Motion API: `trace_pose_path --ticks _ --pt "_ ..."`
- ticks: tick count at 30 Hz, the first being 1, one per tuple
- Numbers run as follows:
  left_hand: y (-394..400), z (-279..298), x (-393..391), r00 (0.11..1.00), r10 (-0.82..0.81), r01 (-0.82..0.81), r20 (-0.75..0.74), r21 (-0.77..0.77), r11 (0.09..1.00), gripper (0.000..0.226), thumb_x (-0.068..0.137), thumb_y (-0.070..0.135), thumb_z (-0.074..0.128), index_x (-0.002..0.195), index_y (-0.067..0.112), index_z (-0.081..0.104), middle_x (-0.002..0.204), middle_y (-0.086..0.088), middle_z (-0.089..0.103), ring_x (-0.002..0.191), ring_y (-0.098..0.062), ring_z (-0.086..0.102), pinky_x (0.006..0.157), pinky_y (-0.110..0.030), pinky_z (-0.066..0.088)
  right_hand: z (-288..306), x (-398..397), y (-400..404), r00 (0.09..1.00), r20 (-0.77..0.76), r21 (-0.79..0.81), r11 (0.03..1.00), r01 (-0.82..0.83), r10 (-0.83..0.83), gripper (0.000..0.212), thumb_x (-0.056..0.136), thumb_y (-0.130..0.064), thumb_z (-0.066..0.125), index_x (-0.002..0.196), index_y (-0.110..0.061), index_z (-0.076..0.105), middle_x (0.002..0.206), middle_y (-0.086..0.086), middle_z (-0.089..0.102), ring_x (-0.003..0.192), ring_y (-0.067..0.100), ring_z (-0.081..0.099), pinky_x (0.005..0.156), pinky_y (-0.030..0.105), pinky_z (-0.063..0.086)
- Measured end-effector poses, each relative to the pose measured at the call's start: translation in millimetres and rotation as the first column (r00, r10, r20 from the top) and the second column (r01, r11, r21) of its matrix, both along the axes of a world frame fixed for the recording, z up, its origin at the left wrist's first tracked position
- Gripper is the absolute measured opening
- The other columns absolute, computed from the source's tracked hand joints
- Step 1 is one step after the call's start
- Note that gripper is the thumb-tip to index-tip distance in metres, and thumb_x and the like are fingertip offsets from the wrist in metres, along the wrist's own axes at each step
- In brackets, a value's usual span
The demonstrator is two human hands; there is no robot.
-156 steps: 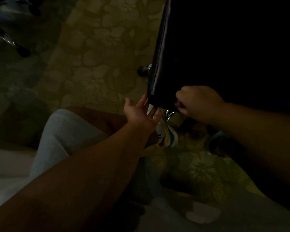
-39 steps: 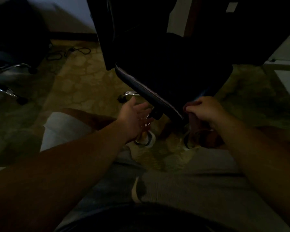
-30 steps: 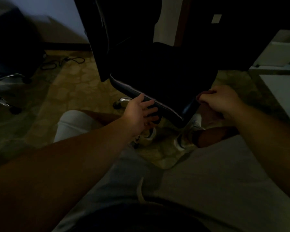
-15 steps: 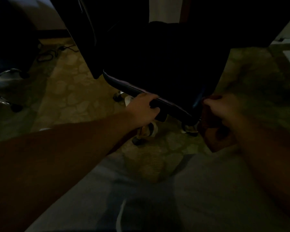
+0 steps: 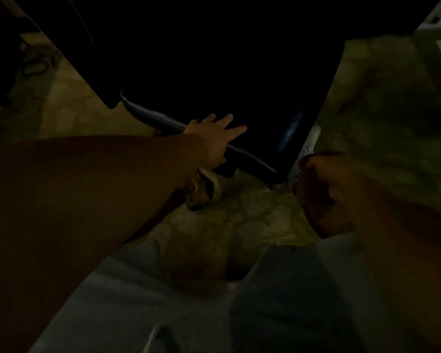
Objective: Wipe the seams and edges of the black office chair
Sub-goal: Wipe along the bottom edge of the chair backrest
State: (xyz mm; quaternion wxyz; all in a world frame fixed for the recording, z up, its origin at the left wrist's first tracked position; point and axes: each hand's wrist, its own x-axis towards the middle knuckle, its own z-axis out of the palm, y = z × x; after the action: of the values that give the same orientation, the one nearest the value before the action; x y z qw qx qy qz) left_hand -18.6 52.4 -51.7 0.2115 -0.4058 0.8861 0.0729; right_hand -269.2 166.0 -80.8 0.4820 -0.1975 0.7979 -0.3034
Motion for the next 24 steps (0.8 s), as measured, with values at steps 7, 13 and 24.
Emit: trace_pose_path --ticks 7,13,24 --pt "-9.9 -13.6 -4.0 0.999 -0.007 0.004 -0.043 -0.069 0.998 0.077 0.102 0.042 0.056 0.16 0.041 0.004 0.17 -0.002 0.004 0.155 -0.034 0.012 0.12 -0.052 0.027 -28.1 11.0 -5.0 0.996 -0.021 0.051 0.995 -0.08 0.081 0.03 0.091 -0.01 0.061 0.121 -0.007 0.065 0.12 0.013 0.066 0.109 0.03 0.063 0.086 0.037 0.054" --pt "-10.8 -8.4 -11.1 0.999 -0.041 0.04 -0.002 -0.124 0.991 0.083 0.097 0.032 0.066 0.16 0.037 0.013 0.169 -0.006 0.014 0.151 -0.034 0.025 0.117 -0.051 0.031 -51.2 14.6 -5.5 0.997 0.024 0.064 0.995 -0.079 0.078 0.062 0.094 -0.015 0.056 0.151 -0.012 0.033 0.146 0.014 0.045 0.124 0.032 0.051 0.087 0.034 0.046" --pt "-9.7 0.3 -14.9 1.0 -0.003 0.002 -0.008 -0.119 0.993 0.08 0.094 0.028 0.07 0.158 0.039 0.022 0.168 -0.005 0.019 0.15 -0.034 0.026 0.115 -0.051 0.033 -24.6 24.8 -0.4 0.844 -0.353 0.12 0.915 -0.386 0.403 0.032 0.085 -0.021 0.068 0.113 -0.006 0.066 0.116 0.015 0.063 0.111 0.032 0.058 0.095 0.045 0.051"
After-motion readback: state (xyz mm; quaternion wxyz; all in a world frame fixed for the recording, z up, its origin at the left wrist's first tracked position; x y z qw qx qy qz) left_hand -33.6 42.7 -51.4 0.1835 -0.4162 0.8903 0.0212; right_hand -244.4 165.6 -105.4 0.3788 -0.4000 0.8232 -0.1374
